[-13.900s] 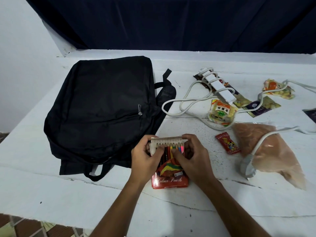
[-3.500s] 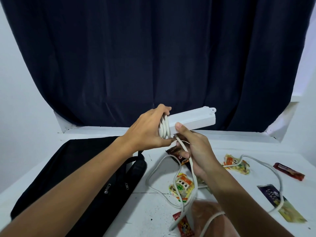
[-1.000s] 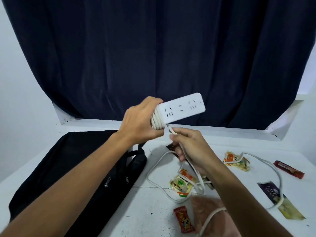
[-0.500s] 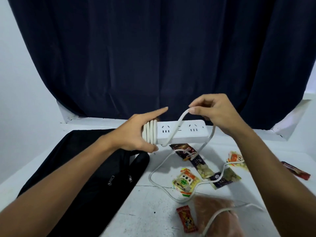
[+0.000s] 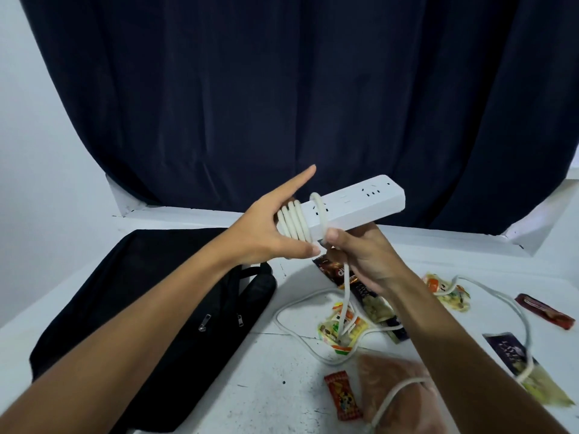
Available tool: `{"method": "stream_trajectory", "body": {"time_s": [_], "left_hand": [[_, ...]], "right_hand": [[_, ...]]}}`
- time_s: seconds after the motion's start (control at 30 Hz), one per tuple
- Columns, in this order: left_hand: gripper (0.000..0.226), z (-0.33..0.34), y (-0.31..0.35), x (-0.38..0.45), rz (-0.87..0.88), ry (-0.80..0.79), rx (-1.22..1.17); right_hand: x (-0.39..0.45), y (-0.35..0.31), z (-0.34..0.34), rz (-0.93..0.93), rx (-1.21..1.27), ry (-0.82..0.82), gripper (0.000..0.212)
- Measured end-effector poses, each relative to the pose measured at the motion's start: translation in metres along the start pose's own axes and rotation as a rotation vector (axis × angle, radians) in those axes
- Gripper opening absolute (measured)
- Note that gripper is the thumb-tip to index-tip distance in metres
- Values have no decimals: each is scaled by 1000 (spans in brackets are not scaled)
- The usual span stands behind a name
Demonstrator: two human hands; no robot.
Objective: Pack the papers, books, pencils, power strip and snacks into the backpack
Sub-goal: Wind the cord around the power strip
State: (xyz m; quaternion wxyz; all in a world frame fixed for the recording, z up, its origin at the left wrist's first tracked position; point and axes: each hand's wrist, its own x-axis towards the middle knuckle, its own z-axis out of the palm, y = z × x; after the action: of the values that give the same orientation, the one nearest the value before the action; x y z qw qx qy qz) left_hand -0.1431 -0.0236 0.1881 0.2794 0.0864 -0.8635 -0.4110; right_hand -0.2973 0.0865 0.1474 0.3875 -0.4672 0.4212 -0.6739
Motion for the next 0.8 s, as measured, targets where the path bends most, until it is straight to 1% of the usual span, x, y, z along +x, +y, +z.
{"method": "stream_trajectory", "body": {"time_s": [0.1,0.2,0.27,0.4,0.5,0.6,0.67,0.8], "left_hand": [[88,-1,-1,2,15,39,132],[82,0,-2,3,18,39,146],[80,0,-3,3,26,36,130],[73,1,-3,1,35,25,118],[62,2,-6,-3,26,43,129],[62,3,-9,-5,0,70,138],[61,5,-11,-6,-6,82,135],[58,8,-13,-5,-19,101,106]], "right_hand": [[-1,5,8,-60,-69,79,44],[-3,7,11,-72,-134,134,38],[-5,9,11,-59,-133,119,35],[-5,9,13,16,-120,74,38],[-5,8,11,63,-121,34,31],[-5,8,12,105,-110,29,22],[-8,10,14,101,-115,76,18],[-12,15,22,38,-171,214,25]]}}
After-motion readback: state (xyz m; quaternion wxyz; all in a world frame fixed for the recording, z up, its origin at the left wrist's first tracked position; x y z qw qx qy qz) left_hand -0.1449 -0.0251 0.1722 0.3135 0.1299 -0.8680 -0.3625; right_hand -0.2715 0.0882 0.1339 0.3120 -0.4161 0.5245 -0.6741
